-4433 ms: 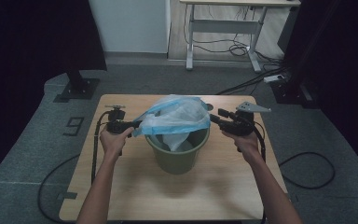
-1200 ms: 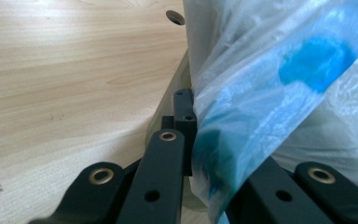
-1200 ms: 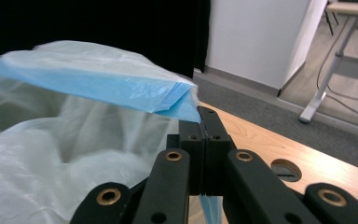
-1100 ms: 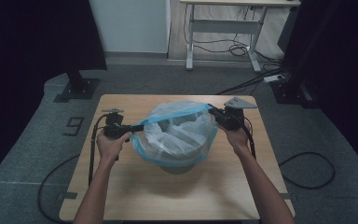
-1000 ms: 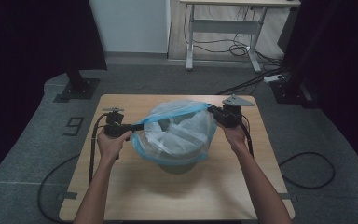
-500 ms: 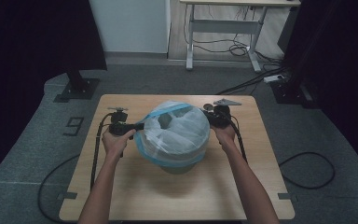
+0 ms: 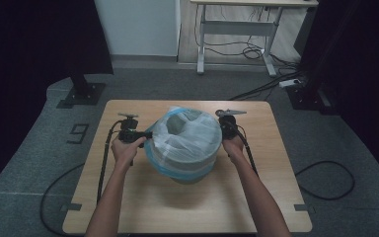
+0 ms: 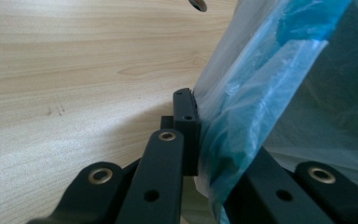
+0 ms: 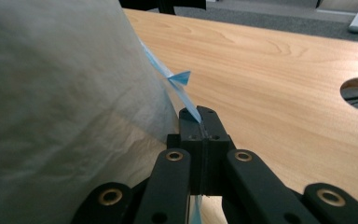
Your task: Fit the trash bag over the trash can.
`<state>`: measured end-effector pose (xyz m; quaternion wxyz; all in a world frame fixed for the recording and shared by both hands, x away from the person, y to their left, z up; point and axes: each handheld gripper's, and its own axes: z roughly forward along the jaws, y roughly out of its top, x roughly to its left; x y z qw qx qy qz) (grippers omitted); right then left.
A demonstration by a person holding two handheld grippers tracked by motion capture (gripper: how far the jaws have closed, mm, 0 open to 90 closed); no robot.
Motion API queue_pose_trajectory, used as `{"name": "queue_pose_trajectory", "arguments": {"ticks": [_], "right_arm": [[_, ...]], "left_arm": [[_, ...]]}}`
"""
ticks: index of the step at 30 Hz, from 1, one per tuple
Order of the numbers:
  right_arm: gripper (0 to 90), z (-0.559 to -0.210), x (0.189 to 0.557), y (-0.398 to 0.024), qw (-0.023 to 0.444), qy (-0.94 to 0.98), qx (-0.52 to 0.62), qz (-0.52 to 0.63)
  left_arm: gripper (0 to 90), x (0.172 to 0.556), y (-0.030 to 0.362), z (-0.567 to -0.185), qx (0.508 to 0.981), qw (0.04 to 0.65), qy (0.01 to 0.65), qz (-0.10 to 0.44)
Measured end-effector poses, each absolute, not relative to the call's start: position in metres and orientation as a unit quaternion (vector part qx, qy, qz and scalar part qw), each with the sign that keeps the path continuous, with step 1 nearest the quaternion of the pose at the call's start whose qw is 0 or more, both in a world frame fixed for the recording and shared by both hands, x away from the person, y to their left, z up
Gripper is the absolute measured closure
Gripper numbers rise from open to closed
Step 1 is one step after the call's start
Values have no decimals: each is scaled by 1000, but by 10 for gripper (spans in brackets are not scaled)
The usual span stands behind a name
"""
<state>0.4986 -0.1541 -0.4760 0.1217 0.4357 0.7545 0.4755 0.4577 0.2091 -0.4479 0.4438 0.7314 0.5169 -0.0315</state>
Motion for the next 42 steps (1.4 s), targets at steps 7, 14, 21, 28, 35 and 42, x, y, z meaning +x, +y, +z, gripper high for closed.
{"name": "queue_pose_trajectory", "arguments": {"ticks": [7,14,21,28,35,42], "right_arm": [[884,-498,499,-164,126,766,454,438],[676,-485,486,-189,150,724,466,486],[554,-456,449,-219,189,707,438,523],[477,-441,411,-239,172,716,394,551],[368,-448,364,-228,126,741,317,579],[355,-447,361,-204,113,758,266,585]], "left_arm": [[888,456,214,-462,735,424,528,-35],[888,450,219,-461,737,436,515,-30],[887,444,221,-457,738,443,508,-22],[887,439,222,-452,738,448,505,-18],[886,438,223,-450,737,450,505,-17],[886,437,220,-450,738,450,503,-18]]}}
